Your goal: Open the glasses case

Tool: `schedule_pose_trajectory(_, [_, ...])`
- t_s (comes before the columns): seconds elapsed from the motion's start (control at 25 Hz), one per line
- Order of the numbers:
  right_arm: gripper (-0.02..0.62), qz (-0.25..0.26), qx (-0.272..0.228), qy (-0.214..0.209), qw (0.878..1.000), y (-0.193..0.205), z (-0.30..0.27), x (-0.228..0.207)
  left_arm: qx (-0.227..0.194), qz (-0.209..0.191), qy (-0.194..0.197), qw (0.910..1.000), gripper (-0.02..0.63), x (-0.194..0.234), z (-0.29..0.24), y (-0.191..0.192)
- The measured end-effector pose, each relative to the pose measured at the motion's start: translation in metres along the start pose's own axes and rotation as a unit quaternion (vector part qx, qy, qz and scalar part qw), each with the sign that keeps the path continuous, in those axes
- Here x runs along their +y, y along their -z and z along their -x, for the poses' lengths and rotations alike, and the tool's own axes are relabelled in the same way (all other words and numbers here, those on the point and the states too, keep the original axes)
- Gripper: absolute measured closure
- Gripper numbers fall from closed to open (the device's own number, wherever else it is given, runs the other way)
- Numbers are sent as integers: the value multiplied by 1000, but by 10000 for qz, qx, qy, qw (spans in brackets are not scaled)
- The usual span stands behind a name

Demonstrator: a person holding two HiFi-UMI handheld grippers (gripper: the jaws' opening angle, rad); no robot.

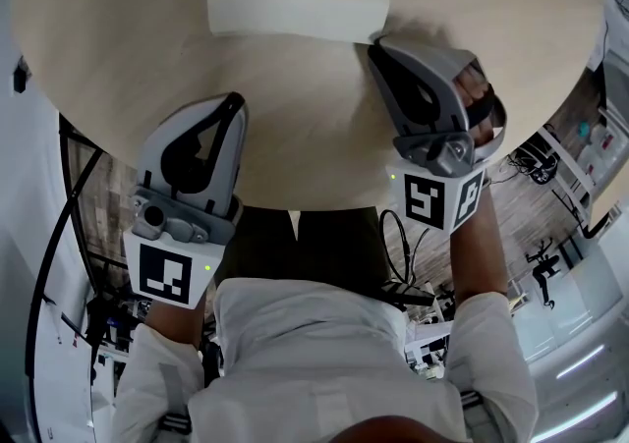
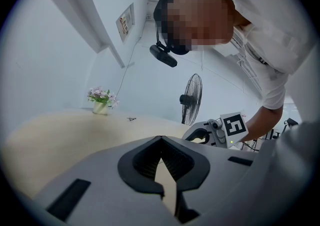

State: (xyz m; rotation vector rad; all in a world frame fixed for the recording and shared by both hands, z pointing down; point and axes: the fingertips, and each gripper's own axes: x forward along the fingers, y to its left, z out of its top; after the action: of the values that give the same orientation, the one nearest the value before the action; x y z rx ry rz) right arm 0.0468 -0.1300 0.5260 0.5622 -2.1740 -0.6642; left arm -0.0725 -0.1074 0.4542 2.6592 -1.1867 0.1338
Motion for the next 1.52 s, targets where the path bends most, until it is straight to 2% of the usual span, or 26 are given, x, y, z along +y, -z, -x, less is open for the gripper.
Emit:
schedule_pose_trajectory(0.36, [554, -337, -286, -67, 9990, -6, 3, -21, -5, -19, 15, 10000, 592, 5, -5, -6])
schedule_pose_trajectory(0.64, [561, -667, -563, -292, 9958, -5, 6, -47, -33, 36, -43, 10000, 592, 10, -12, -15])
schedule_pose_trajectory(1.04, [566, -1689, -863, -933, 9774, 11, -1, -95, 23, 74, -90, 9999, 592, 15, -33, -24])
schedule_pose_trajectory(1.28, [566, -2458, -730, -1468, 9553, 25, -10, -98, 6, 85, -52, 10000, 592, 20, -38, -22])
schedule_pose_trajectory(1.52, [566, -3640, -646, -1773, 9121, 39, -26, -110, -71, 182, -82, 9998, 592, 22, -44, -22])
